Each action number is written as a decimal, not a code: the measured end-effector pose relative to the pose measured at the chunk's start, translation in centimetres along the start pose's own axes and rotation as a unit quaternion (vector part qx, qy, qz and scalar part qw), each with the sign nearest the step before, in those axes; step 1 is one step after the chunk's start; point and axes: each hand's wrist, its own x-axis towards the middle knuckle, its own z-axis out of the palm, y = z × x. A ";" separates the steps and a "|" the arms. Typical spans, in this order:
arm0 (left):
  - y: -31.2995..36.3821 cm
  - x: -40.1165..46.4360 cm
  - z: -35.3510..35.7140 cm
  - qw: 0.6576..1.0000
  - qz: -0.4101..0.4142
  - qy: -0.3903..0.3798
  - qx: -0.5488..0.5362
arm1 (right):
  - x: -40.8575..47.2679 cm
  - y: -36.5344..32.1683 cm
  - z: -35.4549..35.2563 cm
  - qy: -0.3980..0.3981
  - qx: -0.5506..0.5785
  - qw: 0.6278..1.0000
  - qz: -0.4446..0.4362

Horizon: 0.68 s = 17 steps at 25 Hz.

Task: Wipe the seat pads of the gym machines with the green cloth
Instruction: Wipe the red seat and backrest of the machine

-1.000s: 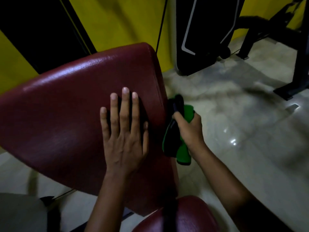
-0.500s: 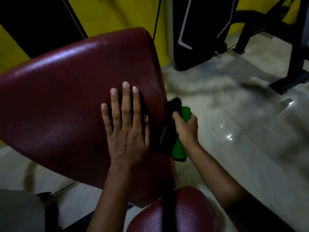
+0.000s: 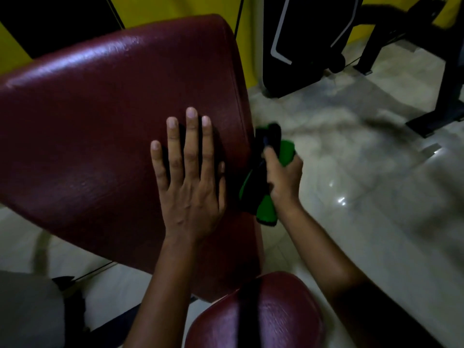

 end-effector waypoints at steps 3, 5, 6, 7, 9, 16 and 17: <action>0.0 -0.1 0.0 1.000 0.001 0.005 -0.008 | -0.6 2.6 -1.4 -0.028 -0.053 0.994 0.094; 0.1 -0.2 0.3 1.000 0.001 0.009 -0.002 | 0.2 1.1 -1.1 -0.047 -0.070 0.993 0.080; 0.2 -0.3 0.4 1.000 -0.002 0.009 -0.002 | 0.7 0.0 -0.7 -0.051 -0.062 0.995 0.053; 0.4 -0.5 0.5 1.000 -0.005 0.008 -0.006 | 1.1 -1.0 -0.3 -0.053 -0.044 0.998 0.016; 0.5 -1.0 0.7 1.000 -0.010 0.010 -0.011 | 1.4 -1.8 0.1 -0.046 -0.001 0.998 -0.046; 1.4 -3.3 1.3 1.000 -0.007 -0.005 -0.017 | -0.9 6.9 -2.2 -0.030 -0.066 0.993 0.097; 1.4 -4.0 1.4 1.000 0.001 -0.017 -0.018 | -0.6 6.4 -2.2 -0.038 -0.078 0.992 0.093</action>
